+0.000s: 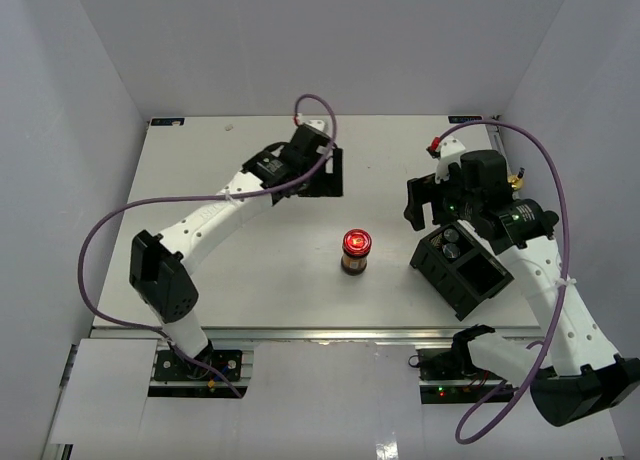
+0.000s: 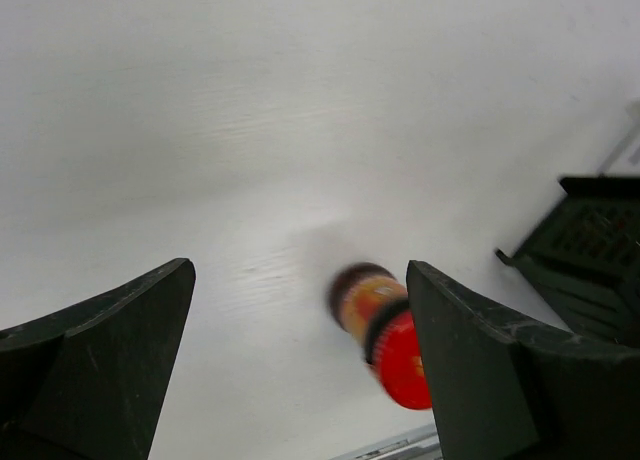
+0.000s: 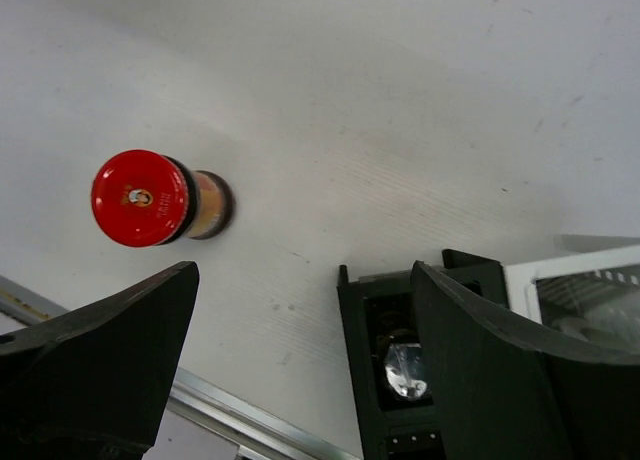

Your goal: Organize the condiment bottles

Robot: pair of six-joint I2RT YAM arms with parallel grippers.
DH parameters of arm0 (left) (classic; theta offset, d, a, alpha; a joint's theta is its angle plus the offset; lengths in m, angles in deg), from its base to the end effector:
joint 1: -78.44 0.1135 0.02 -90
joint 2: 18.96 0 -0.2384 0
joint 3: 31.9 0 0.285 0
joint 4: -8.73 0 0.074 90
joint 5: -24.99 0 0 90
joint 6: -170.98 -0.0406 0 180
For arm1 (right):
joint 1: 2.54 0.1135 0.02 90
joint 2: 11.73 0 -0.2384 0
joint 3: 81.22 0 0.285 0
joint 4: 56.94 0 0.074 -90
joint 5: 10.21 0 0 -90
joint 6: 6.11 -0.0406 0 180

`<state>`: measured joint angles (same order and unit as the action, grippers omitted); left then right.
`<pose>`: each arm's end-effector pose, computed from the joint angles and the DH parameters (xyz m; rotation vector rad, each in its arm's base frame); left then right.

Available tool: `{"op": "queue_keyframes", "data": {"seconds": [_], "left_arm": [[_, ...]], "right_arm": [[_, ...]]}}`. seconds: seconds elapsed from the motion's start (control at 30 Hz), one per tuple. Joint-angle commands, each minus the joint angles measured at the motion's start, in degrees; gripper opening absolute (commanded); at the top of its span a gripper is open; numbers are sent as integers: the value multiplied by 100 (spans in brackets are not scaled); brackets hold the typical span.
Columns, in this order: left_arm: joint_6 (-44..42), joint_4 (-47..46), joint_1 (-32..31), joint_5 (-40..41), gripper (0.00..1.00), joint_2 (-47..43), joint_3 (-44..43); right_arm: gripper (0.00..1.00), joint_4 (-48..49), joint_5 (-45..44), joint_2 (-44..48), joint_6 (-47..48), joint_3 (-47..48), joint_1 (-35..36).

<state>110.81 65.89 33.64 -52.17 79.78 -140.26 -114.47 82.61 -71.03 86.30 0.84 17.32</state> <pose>0.3000 -0.2852 0.3130 0.2086 2.3933 -0.3504 0.2393 0.0886 0.3634 -0.4497 2.1390 0.2266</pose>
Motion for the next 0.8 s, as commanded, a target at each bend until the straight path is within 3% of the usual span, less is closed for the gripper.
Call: {"op": "queue_keyframes", "data": {"seconds": [0.0,0.17,0.3,0.5,0.77], "left_arm": [[-21,66,1049,-272,98,-1038,735],[-99,-315,2090,-665,98,-2173,2130],[-239,-510,2485,-792,98,-2786,2860],[-382,-529,2705,-888,98,-3240,3312],[-391,-650,2775,-1001,98,-3362,3572]], "right_arm": [[93,549,850,-331,-197,77,437],[94,696,83,-953,-431,164,1685],[95,748,-351,-1561,-585,370,2245],[96,548,-1046,-2219,-646,496,2532],[95,835,-828,-2599,-602,158,2600]]}}
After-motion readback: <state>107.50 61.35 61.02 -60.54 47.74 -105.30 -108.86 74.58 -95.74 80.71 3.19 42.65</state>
